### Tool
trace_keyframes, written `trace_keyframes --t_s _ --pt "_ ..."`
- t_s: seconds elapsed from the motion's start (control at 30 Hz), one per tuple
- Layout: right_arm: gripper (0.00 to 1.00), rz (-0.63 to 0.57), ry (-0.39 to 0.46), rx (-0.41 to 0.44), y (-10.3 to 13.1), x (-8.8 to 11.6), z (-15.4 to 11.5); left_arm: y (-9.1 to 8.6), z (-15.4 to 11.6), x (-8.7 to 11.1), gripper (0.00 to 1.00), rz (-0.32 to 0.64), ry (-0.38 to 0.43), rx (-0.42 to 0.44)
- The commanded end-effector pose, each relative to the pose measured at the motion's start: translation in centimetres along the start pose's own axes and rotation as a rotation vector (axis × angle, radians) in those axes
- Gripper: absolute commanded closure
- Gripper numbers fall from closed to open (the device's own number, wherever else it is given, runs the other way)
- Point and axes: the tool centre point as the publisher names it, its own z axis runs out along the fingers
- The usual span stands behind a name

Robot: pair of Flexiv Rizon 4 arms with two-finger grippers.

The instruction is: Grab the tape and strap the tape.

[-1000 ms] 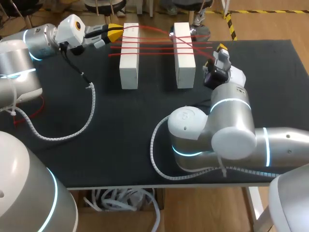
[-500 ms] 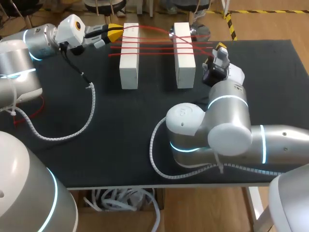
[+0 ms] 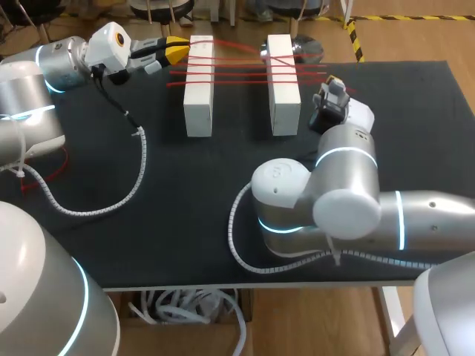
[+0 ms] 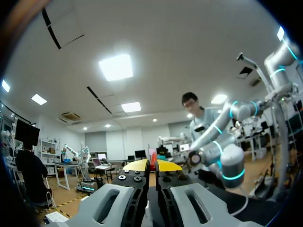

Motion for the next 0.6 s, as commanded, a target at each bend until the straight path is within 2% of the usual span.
trace_keyframes --t_s 0.03,0.07,0.13,0.17,0.23,0.27,0.33,0.37,0.43,0.5,0.6 --pt "1.0 -0.149 -0.007 -0.064 -0.6 0.0 0.3 0.1 -0.1 -0.1 1.0 -0.001 0.003 0.002" --pt "1.0 -0.165 -0.033 -0.085 -0.6 -0.1 0.2 0.1 -0.1 -0.1 1.0 -0.001 0.003 0.002" --pt "1.0 -0.303 -0.06 -0.083 -0.7 -0.4 0.2 0.1 -0.1 -0.1 1.0 -0.001 0.003 0.002" --pt "1.0 -0.294 -0.068 -0.103 -0.6 -0.4 0.2 0.1 -0.1 -0.1 1.0 -0.001 0.003 0.002" --pt "1.0 -0.379 -0.057 -0.05 -0.8 -0.3 -0.2 0.1 -0.1 -0.1 1.0 -0.001 0.003 0.002" --pt "1.0 -0.373 -0.063 -0.056 -0.9 0.0 -0.4 0.1 -0.1 -0.1 1.0 -0.001 0.003 0.002" --pt "1.0 -0.453 -0.037 0.011 -1.0 -0.1 -0.9 0.1 -0.1 -0.1 1.0 -0.001 0.003 0.002" --pt "1.0 -0.452 -0.024 0.008 -1.1 0.0 -1.0 0.1 -0.1 -0.1 1.0 -0.001 0.003 0.002" --pt "1.0 -0.514 0.0 0.062 -1.2 0.2 -1.6 0.1 -0.1 -0.1 1.0 -0.001 0.003 0.002" --pt "1.0 -0.565 0.027 0.091 -1.4 0.8 -1.8 0.1 -0.1 -0.1 1.0 -0.001 0.003 0.002" --pt "1.0 -0.565 0.027 0.091 -1.4 0.8 -1.8 0.1 -0.1 -0.1 1.0 -0.001 0.003 0.002"
